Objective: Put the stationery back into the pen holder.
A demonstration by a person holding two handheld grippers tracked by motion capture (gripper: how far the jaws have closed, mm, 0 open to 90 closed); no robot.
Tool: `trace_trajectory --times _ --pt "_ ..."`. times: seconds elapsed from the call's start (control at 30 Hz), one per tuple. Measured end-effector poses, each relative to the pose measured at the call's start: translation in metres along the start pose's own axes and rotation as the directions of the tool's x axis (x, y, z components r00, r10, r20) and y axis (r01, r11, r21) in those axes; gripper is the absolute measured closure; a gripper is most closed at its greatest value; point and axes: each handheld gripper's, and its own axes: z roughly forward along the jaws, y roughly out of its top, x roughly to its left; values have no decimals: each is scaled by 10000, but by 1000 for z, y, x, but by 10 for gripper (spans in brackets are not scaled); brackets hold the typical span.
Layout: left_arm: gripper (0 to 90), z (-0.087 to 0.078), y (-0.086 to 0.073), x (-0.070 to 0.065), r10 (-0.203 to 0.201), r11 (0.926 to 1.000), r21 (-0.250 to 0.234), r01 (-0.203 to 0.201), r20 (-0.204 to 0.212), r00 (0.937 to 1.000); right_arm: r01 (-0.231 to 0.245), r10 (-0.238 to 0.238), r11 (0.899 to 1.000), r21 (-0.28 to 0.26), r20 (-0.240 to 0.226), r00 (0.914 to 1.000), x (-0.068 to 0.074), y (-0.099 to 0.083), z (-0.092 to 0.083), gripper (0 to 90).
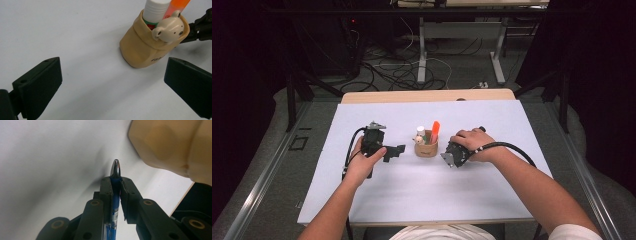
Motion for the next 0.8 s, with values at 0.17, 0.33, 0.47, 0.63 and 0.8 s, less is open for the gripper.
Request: trace_trajectory --times 0.17,0.33,0.47,0.63,0.8 --pt "14 0 0 0 76 10000 5 -76 -15 10000 -270 269 9994 194 63 9996 1 0 -3 808" --pt "14 0 0 0 73 10000 12 -73 -24 10000 -561 558 9984 88 327 9979 0 -2 -5 809" --pt "14 1 0 0 75 10000 30 -75 -36 10000 -927 925 9957 36 387 9950 1 -2 -6 809" --pt "14 1 0 0 77 10000 42 -76 -26 10000 -1097 1098 9940 -44 475 9928 -2 -3 -9 808" --pt "14 1 0 1 46 10000 29 -46 -29 10000 -1627 1639 9864 -226 781 9834 -5 -5 -15 808"
